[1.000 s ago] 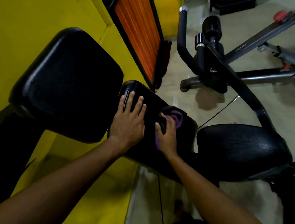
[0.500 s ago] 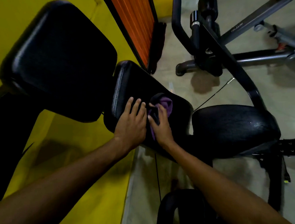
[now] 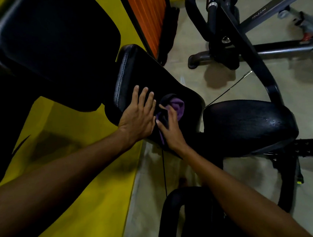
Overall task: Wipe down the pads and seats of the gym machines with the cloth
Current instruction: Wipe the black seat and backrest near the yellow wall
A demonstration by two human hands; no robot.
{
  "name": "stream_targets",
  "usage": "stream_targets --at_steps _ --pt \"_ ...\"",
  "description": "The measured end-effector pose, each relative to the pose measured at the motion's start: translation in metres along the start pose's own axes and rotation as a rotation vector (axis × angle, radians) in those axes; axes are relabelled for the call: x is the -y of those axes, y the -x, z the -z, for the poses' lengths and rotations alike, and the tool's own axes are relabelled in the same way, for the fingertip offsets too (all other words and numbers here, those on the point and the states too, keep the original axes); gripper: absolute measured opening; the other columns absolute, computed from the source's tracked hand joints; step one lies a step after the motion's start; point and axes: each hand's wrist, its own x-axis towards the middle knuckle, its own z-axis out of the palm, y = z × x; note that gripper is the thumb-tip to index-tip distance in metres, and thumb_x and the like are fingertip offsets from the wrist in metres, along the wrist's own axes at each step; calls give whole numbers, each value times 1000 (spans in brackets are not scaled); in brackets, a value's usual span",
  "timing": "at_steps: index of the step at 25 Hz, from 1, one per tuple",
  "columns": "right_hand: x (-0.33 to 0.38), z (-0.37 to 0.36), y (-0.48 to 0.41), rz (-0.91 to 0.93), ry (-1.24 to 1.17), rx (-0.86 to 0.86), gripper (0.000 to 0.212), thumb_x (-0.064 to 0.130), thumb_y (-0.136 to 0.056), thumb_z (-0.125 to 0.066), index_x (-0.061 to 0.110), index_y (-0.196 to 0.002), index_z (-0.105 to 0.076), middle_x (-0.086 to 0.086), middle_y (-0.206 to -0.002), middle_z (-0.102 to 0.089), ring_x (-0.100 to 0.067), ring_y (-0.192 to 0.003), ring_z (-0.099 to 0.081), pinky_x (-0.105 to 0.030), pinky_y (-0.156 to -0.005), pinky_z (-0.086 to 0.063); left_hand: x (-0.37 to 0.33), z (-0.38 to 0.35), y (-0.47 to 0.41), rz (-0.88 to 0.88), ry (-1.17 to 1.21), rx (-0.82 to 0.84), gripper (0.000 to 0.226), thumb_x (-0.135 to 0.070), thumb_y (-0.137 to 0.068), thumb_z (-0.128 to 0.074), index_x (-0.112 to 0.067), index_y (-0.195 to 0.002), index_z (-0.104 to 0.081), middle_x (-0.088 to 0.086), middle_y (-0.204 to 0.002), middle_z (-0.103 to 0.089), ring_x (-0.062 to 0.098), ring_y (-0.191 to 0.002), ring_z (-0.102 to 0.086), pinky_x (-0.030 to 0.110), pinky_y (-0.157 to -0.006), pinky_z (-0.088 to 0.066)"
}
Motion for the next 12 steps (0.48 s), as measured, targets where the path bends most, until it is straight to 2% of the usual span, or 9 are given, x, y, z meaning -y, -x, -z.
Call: stream_targets --at_steps 2,4,6,8,10,12 --pt "-19 3 31 30 22 67 53 45 -99 -56 59 -141 -27 2 -165 -15 -6 -153 -7 -13 -119 -9 0 0 0 -3 -12 -2 66 -41 -104 -9 -4 -158 -15 21 -165 -12 47 -151 -8 68 -119 -3" --pt "-50 13 43 -30 36 71 51 48 -97 -54 51 -143 -31 5 -162 -18 -5 -152 -10 -25 -123 -12 0 2 1 -3 -11 -6 66 -40 -103 -9 -4 -158 -16 21 -165 -13 47 -151 -9 68 -119 -4" --pt "-71 20 31 -202 -2 -24 51 54 -95 -53 41 -142 -36 -1 -160 -26 -15 -152 -20 -41 -126 -18 1 4 1 1 -9 -6 66 -40 -103 -9 -4 -158 -16 22 -165 -13 48 -151 -9 67 -119 -4" --pt "-65 25 11 -418 -109 -119 54 48 -99 -54 28 -146 -38 -9 -157 -32 -26 -150 -28 -47 -125 -23 1 4 1 1 1 -9 66 -40 -103 -8 -5 -158 -16 21 -165 -13 47 -151 -9 67 -119 -5" --pt "-33 22 4 -454 -159 -101 56 31 -104 -54 19 -153 -29 -10 -162 -22 -26 -152 -20 -35 -124 -18 -1 4 1 5 -7 -10 66 -41 -104 -9 -6 -159 -16 21 -165 -12 47 -151 -9 67 -119 -5" --pt "-8 11 12 -265 -125 2 61 25 -100 -61 28 -150 -25 -8 -164 -12 -17 -154 -11 -18 -119 -12 -1 3 0 9 -20 -1 65 -41 -104 -10 -6 -159 -16 20 -165 -12 47 -151 -8 67 -119 -4"
